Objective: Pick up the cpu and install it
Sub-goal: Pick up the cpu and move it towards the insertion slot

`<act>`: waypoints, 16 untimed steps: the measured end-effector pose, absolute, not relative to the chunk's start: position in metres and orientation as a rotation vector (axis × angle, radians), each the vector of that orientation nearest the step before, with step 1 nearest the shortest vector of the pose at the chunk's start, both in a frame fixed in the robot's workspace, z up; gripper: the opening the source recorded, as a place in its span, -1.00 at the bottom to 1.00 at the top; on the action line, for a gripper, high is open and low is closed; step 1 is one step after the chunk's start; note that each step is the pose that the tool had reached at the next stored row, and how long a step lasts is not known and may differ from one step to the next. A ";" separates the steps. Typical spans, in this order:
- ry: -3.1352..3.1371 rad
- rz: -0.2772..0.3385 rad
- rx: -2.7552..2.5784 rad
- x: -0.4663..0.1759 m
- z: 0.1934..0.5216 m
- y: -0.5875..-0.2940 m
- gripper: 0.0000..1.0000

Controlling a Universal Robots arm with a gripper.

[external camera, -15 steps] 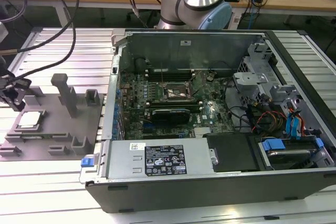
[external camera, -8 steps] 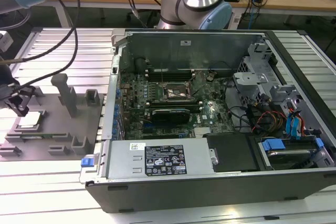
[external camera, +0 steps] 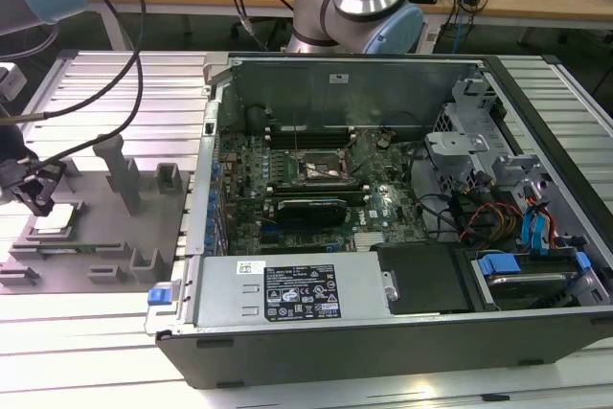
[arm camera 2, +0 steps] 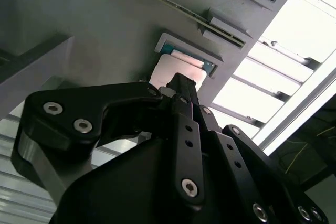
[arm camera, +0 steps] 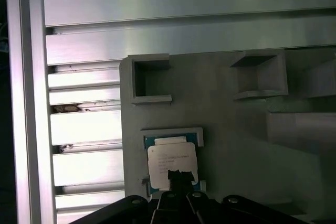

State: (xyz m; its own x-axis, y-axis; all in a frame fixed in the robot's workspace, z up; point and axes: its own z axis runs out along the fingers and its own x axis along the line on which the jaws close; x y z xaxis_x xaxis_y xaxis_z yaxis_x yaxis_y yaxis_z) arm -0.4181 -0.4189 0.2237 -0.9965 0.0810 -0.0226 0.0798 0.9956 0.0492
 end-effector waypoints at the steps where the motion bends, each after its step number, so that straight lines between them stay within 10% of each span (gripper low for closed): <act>1: 3.113 0.075 0.125 -0.418 0.224 -0.419 -0.79; 9: 3.113 0.075 0.125 -0.418 0.223 -0.419 -0.04; 16: 3.113 0.075 0.125 -0.418 0.223 -0.419 -0.04</act>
